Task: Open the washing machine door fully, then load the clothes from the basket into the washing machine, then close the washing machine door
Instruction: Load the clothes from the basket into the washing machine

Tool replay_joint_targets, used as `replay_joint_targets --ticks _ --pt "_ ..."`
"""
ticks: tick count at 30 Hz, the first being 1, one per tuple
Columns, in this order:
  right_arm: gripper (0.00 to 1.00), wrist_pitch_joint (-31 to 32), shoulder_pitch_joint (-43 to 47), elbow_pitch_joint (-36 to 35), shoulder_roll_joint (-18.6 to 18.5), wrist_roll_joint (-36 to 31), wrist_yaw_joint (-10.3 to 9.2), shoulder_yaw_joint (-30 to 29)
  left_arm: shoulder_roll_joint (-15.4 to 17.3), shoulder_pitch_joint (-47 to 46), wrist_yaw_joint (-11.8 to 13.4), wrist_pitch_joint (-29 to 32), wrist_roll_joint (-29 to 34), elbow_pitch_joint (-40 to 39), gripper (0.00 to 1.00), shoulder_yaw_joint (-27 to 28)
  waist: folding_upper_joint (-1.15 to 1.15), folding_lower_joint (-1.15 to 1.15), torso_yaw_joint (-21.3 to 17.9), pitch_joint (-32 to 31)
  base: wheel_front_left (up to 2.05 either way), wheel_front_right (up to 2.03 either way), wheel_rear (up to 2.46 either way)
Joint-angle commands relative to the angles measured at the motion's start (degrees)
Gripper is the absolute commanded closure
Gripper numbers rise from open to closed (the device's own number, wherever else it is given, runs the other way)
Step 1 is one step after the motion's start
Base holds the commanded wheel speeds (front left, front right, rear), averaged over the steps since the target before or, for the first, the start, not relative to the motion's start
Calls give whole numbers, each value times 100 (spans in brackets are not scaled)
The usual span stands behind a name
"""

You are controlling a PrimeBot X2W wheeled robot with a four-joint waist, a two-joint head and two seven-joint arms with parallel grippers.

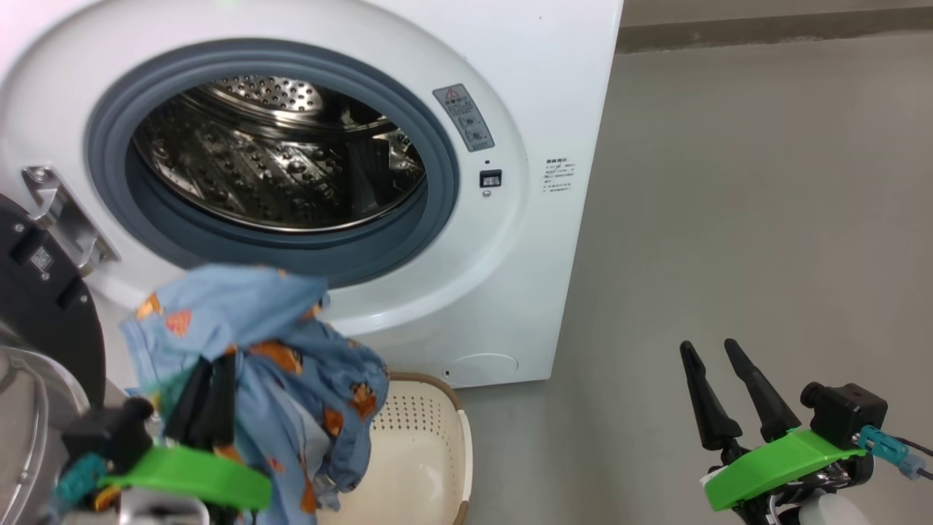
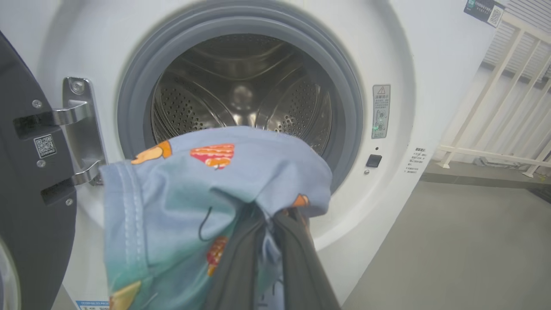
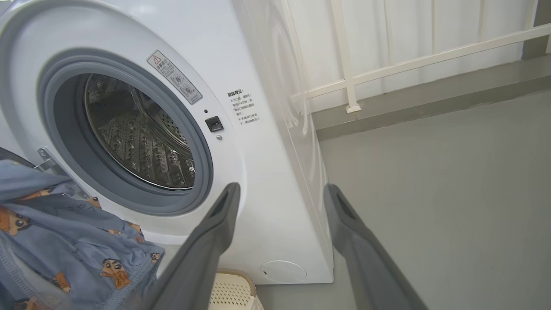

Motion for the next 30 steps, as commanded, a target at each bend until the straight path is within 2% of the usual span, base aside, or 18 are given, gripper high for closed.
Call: replay_joint_targets --ticks 1,7,13,21,30 --pt "0 -69 -166 -148 -46 24 9 157 146 -544 -49 -76 74 -117 100 227 0 0 -12 65 0 0 0" --pt "0 -69 -275 -199 -6 13 9 231 182 -1203 -129 -31 124 44 100 214 0 0 -75 266 0 0 0" --pt "0 -69 -427 -261 87 -37 9 282 171 -2049 -279 -25 151 553 100 197 0 0 -233 694 0 0 0" --pt "0 -69 -735 -342 275 -151 9 373 146 -3289 -586 -21 195 1989 100 -27 0 0 -542 1459 0 0 0" --pt "0 -69 -1051 -448 502 -252 9 469 252 -4638 -728 -63 238 3438 100 -88 0 0 -982 2296 0 0 0"
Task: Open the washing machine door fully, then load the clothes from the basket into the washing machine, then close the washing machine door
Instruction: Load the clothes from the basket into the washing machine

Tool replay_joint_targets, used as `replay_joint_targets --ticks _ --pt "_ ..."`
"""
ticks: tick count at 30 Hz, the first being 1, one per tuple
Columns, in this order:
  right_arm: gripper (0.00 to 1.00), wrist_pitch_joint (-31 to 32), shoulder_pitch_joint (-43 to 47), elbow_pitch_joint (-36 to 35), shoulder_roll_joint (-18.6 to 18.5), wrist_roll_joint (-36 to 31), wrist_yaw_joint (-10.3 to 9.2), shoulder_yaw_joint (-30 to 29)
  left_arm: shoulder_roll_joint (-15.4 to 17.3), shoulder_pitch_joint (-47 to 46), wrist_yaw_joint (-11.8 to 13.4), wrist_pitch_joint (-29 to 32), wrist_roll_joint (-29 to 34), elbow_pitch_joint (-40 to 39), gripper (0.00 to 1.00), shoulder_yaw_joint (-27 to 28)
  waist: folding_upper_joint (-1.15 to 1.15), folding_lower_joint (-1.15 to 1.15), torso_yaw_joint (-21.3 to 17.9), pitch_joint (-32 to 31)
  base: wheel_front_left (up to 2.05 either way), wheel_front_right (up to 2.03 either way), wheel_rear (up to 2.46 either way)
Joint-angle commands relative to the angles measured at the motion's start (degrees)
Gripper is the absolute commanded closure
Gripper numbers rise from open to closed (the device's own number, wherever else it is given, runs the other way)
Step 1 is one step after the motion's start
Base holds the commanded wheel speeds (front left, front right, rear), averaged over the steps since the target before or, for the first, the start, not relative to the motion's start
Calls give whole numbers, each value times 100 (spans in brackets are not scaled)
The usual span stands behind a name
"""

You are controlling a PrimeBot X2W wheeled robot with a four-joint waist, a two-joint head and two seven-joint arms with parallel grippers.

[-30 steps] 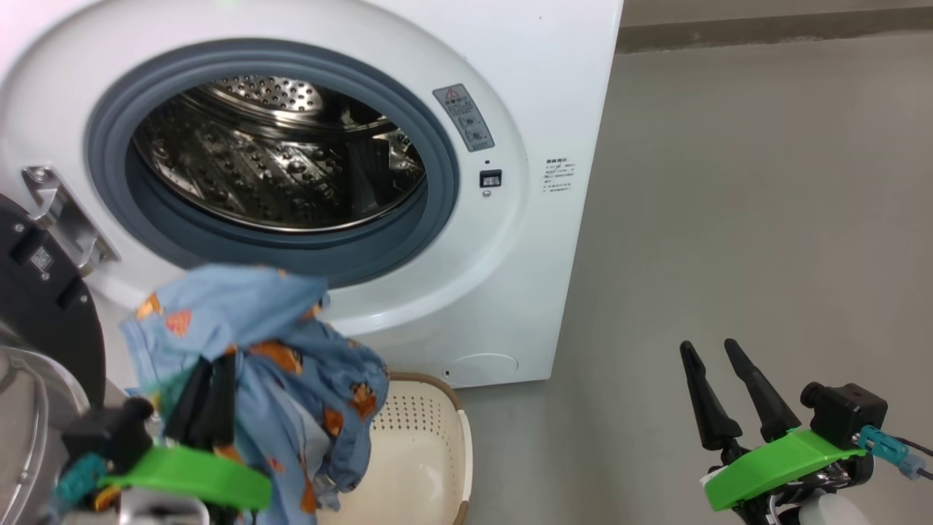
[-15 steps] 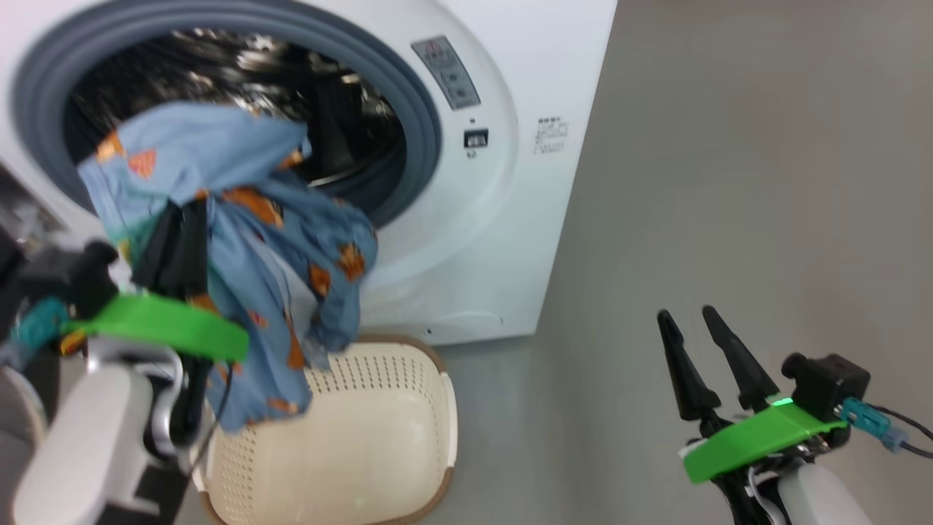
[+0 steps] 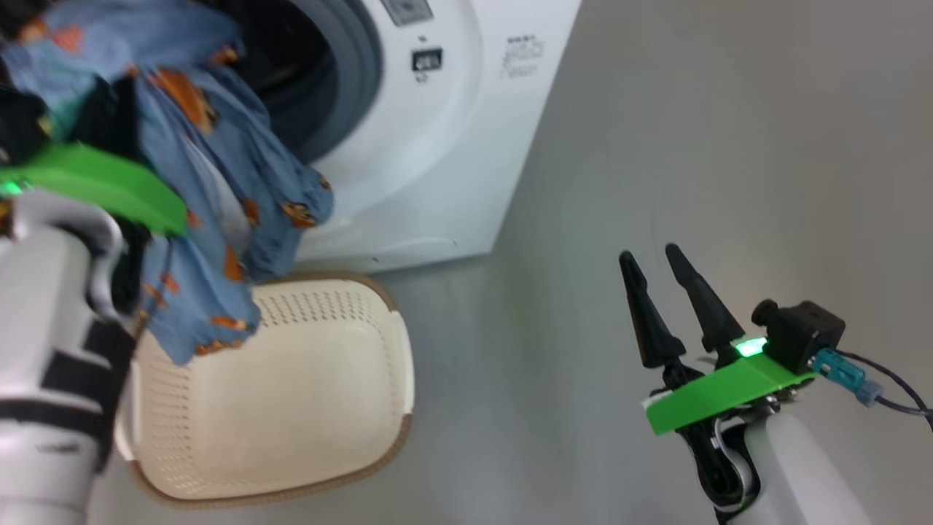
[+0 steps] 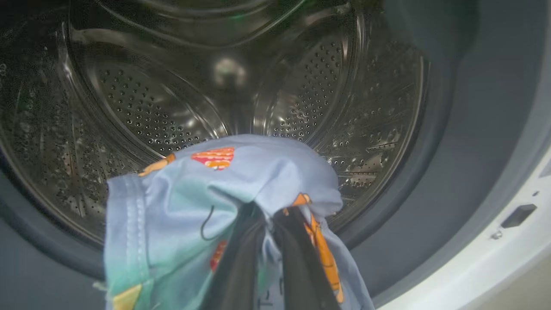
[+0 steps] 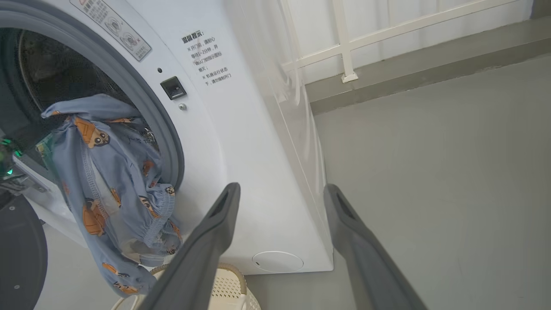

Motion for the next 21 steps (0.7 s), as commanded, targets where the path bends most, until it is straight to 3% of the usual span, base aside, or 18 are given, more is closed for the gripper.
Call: replay_joint_targets --ticks 1,14,18,21 --pt "0 -69 -106 -158 52 -79 9 134 285 -319 -28 -65 68 -21 100 147 0 0 -395 528 0 0 0" --pt "0 -69 -342 -395 168 84 9 307 661 -2109 -60 -74 53 1129 100 -90 0 0 -996 1635 0 0 0" --pt "0 -69 -379 -478 169 220 9 350 766 -2603 -61 -76 63 1064 100 -46 0 0 -1096 1871 0 0 0" --pt "0 -69 -413 -519 170 275 9 380 829 -2845 28 -76 194 613 100 293 0 0 -1130 1970 0 0 0"
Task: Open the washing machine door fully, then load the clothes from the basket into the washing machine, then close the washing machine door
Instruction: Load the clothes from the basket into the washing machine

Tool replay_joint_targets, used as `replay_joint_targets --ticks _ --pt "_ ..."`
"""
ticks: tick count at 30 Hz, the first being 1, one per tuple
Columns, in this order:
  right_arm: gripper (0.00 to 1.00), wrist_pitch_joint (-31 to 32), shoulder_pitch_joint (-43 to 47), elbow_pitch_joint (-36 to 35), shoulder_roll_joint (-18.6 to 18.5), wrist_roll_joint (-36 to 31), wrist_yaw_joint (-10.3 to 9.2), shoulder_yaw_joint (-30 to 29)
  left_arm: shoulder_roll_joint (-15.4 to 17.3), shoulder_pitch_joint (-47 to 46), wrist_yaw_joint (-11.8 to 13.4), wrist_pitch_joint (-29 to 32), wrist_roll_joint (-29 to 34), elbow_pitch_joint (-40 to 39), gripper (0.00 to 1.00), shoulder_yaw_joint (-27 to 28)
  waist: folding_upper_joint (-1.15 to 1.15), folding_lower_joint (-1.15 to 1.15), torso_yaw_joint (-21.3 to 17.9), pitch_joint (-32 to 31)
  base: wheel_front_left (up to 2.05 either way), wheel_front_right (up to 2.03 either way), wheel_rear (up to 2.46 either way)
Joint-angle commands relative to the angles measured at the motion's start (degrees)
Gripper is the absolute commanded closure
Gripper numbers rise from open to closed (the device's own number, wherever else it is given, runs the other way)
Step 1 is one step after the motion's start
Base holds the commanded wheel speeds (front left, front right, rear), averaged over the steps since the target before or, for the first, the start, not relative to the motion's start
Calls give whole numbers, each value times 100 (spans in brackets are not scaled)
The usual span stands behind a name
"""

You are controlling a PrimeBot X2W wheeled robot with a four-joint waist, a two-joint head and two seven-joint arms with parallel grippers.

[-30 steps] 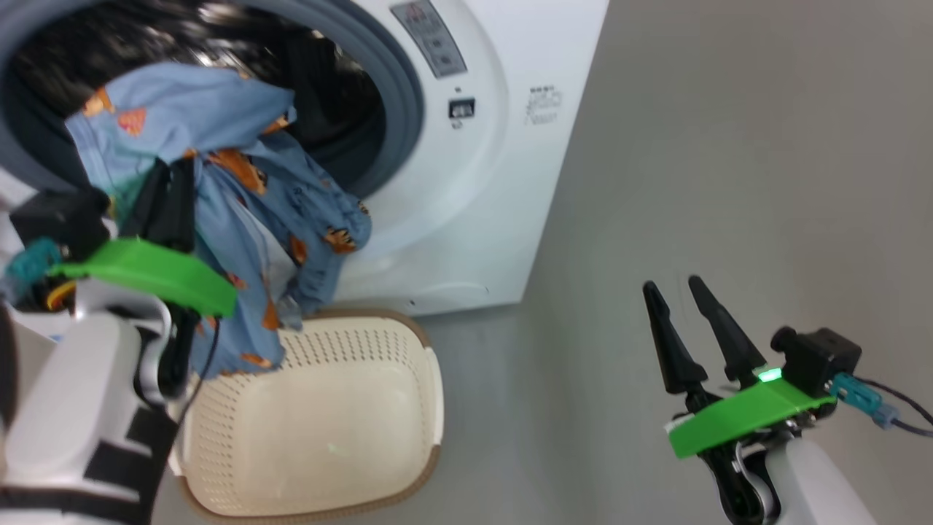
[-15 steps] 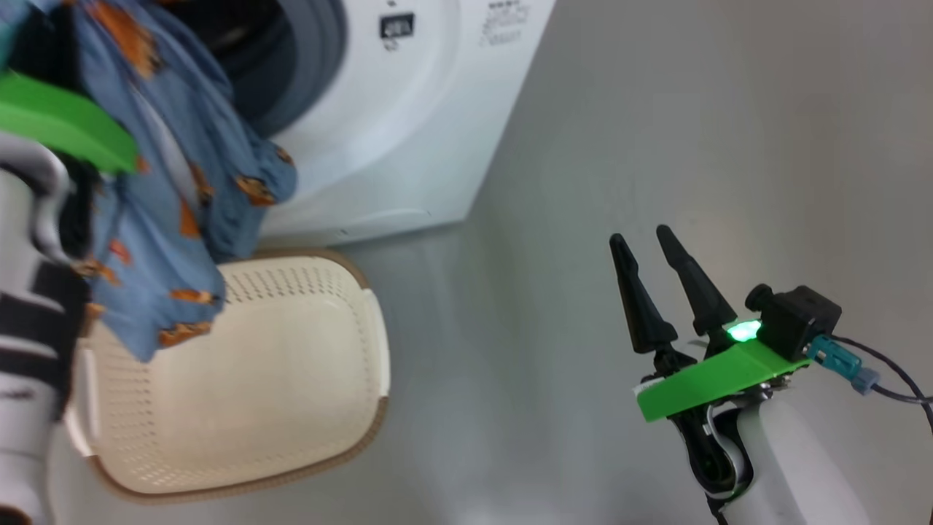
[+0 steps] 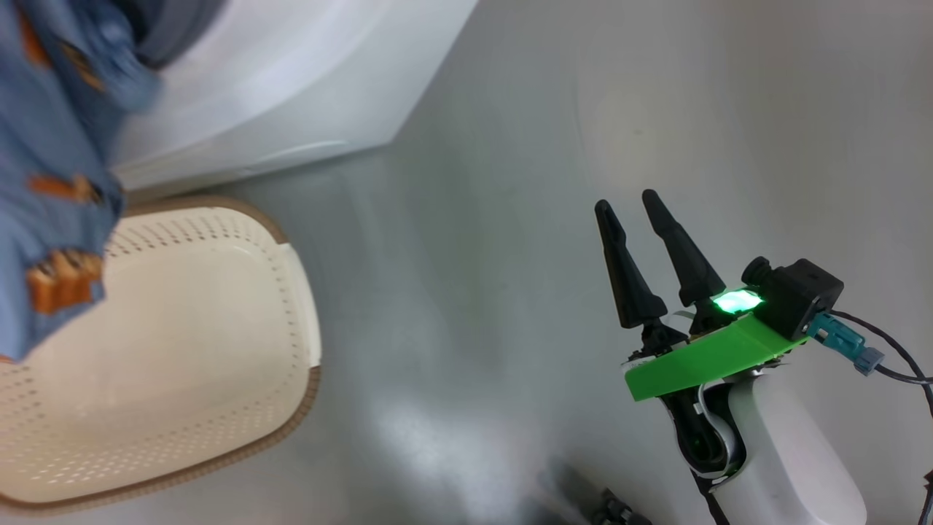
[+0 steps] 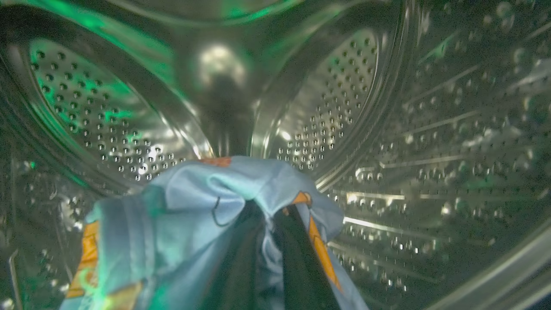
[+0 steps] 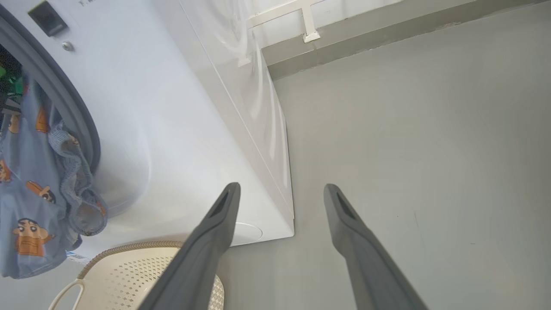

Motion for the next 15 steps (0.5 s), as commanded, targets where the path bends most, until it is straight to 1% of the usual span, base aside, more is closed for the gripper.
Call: replay_joint_targets --ticks 1,2,3,6,8,9,10,11,15 --pt "0 -68 17 -163 26 93 9 144 285 -267 70 -36 121 -381 100 244 0 0 -262 324 0 0 0" --pt "0 -68 -14 -171 26 119 9 171 300 -290 172 -36 253 -759 100 542 0 0 -282 364 0 0 0" --pt "0 -68 -34 -170 26 132 9 184 299 -267 208 -36 320 -942 100 700 0 0 -293 372 0 0 0" --pt "0 -68 -66 -173 26 150 9 188 249 -99 247 -36 574 -1366 100 1077 0 0 -303 375 0 0 0" --pt "0 -68 -69 -161 26 138 9 162 147 34 210 -36 640 -1174 100 1128 0 0 -273 365 0 0 0" --pt "0 -68 -66 -145 26 131 9 156 92 75 194 -36 627 -935 100 1119 0 0 -254 351 0 0 0" --pt "0 -68 -63 -129 26 127 9 162 55 78 179 -36 632 -694 71 1082 0 0 -237 341 0 0 0" --pt "0 -68 -65 -118 26 129 9 171 42 49 163 -36 672 -515 0 1027 0 0 -223 338 0 0 0" --pt "0 -68 -94 -91 26 142 9 200 -15 -64 97 2 784 168 0 774 0 0 -176 311 0 0 0"
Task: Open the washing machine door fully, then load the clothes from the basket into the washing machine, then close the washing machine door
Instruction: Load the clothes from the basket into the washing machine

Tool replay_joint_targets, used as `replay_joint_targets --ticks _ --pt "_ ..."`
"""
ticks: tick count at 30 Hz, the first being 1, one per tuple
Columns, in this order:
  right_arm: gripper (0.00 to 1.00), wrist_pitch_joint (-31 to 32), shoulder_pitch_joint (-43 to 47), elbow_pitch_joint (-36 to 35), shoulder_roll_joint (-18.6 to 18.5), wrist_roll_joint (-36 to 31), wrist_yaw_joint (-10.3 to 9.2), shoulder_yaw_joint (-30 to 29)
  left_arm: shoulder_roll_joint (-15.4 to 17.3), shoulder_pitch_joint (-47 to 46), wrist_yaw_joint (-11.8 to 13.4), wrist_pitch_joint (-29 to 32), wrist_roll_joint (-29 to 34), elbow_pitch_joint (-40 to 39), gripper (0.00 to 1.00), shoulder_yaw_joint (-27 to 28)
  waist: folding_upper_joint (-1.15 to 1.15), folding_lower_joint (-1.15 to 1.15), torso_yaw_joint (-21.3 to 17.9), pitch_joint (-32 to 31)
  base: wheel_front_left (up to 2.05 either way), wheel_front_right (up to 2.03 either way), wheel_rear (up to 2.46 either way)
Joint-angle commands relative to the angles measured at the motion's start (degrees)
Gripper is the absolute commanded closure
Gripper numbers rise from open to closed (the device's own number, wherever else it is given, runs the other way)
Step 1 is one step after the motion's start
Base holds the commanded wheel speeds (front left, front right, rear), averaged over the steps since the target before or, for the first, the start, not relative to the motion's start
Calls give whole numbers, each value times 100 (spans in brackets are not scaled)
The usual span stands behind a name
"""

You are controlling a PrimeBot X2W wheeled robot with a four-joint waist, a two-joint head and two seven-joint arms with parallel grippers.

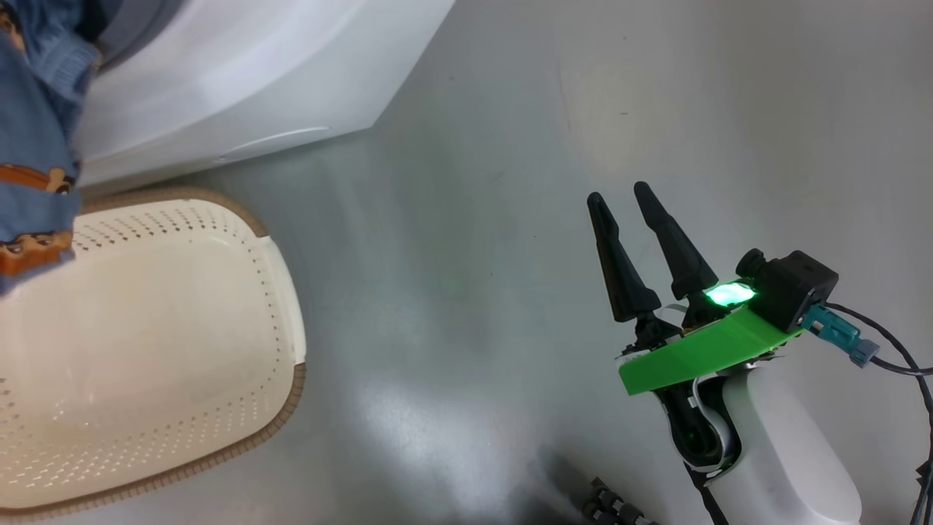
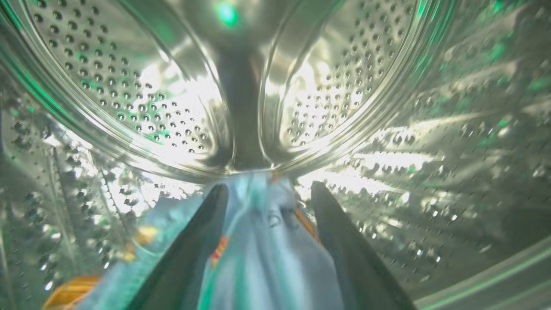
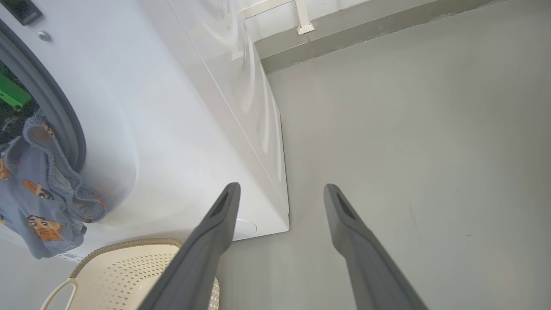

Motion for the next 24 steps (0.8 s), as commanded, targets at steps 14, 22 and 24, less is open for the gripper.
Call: replay_joint_targets --ticks 14,22,24 --pt "0 -68 -21 -64 11 -65 9 45 65 -178 -147 -36 -26 490 0 -268 0 0 283 -254 0 0 0" --pt "0 -68 -67 -30 11 -134 9 -38 11 418 -155 -37 -46 -39 0 -283 0 0 549 -483 0 0 0" --pt "0 -68 -72 -21 11 -131 9 -36 12 628 -155 -37 -37 -192 0 -284 0 0 602 -548 0 0 0"
